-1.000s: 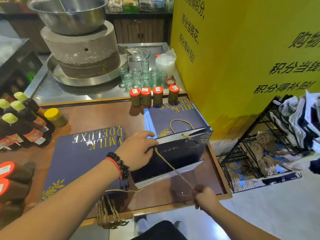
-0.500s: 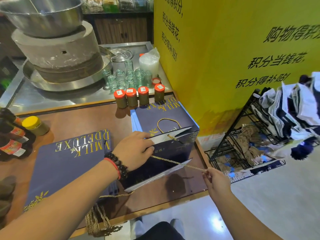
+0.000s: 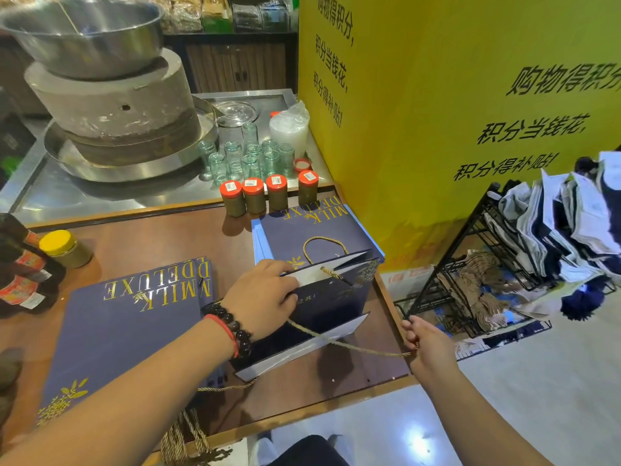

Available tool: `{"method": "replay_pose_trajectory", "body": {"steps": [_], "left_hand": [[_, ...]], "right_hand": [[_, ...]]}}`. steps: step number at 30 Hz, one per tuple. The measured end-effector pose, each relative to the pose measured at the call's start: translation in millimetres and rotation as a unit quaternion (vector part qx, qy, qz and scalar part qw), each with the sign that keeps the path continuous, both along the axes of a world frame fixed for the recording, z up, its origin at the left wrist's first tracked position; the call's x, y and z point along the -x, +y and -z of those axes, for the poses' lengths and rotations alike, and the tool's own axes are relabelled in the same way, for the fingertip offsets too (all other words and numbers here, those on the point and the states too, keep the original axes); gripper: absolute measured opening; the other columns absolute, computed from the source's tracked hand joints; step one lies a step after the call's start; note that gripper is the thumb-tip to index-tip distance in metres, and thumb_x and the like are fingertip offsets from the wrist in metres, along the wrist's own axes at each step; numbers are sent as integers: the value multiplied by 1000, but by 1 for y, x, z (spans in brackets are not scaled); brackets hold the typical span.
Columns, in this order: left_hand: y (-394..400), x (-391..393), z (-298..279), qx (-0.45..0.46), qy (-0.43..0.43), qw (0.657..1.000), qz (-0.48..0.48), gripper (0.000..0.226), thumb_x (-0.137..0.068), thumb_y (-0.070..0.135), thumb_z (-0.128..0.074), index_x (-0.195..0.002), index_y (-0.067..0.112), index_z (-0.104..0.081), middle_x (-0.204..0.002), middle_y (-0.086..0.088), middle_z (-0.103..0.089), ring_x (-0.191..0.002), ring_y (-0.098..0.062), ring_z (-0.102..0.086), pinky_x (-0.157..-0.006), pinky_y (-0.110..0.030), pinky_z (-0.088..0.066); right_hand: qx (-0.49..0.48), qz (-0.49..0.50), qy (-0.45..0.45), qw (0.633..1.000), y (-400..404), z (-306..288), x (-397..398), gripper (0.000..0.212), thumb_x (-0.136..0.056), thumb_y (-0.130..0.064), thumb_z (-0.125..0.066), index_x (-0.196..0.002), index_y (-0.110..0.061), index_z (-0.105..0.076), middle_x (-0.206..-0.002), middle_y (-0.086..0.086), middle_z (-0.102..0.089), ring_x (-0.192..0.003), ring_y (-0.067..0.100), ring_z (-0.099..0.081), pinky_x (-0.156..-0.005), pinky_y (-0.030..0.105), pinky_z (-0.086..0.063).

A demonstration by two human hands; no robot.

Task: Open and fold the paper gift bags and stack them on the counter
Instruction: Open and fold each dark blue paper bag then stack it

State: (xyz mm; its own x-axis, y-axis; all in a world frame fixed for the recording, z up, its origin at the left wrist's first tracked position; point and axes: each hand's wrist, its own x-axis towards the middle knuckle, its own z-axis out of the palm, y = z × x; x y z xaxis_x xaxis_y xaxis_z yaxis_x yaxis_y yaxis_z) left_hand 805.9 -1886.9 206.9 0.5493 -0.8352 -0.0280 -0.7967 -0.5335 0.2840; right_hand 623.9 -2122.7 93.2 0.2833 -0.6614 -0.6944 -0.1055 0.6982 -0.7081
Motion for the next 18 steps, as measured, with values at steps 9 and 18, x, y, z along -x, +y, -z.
{"method": "replay_pose_trajectory", "body": {"steps": [9,18], "left_hand": [[-33,9,5,43,13,999,7,21,-93,28,-52,-100,18,-70,-122,1,-56,-116,-24,-45,-89,-41,-45],[-37,12,6,41,23,999,-14,25,-95,31,-48,-99,19,-70,-121,7,-56,-115,-18,-44,-88,-36,-43]], "right_hand": [[142,-199,-56,968,86,-67,-36,2,-92,0,-61,-94,-1,-62,-75,16,-68,-63,18,-65,-55,23,-54],[133,-134,-96,977,104,-72,-59,11,-86,3,-67,-90,-7,-70,-77,11,-72,-75,21,-71,-71,29,-55]]}}
